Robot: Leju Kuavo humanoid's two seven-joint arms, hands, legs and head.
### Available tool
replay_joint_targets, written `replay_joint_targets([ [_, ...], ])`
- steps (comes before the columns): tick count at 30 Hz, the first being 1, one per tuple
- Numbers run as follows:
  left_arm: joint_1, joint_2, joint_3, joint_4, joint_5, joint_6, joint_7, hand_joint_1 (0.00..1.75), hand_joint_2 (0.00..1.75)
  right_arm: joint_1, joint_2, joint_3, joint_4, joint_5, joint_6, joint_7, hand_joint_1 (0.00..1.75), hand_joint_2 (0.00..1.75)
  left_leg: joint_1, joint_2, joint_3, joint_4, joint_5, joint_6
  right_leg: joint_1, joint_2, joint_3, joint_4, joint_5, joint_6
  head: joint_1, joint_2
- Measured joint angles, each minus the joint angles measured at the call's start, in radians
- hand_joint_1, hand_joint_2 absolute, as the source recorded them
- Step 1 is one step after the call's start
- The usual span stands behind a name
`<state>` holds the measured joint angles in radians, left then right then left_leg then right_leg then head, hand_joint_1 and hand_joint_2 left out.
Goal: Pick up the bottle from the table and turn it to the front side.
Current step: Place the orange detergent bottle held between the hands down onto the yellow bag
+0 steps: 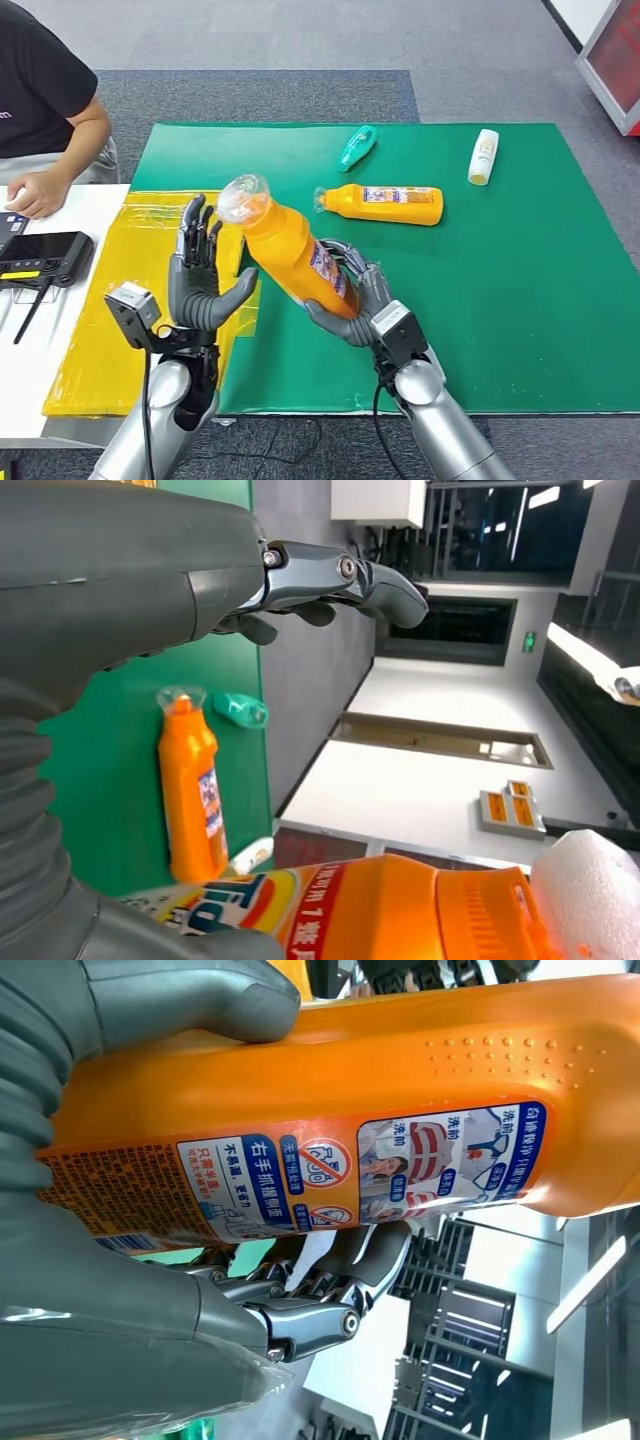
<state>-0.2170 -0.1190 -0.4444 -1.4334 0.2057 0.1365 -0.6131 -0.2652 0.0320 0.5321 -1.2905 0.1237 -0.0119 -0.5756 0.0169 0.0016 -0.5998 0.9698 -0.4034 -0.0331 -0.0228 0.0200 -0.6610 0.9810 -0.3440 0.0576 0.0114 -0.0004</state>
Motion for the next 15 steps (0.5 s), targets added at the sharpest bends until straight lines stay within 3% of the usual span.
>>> replay_joint_targets([
  [15, -0.060, -0.027, -0.035, 0.028, 0.061, -0.028, 0.033, 0.00, 1.75, -0.032, 0.000, 0.031, -0.022, -0.025, -0.009, 0.000, 1.75, 1.75, 0.000, 0.000, 0.000, 0.000, 0.000, 0.000, 0.000, 0.000, 0.000, 0.000, 0.000, 0.000, 0.000, 0.000],
])
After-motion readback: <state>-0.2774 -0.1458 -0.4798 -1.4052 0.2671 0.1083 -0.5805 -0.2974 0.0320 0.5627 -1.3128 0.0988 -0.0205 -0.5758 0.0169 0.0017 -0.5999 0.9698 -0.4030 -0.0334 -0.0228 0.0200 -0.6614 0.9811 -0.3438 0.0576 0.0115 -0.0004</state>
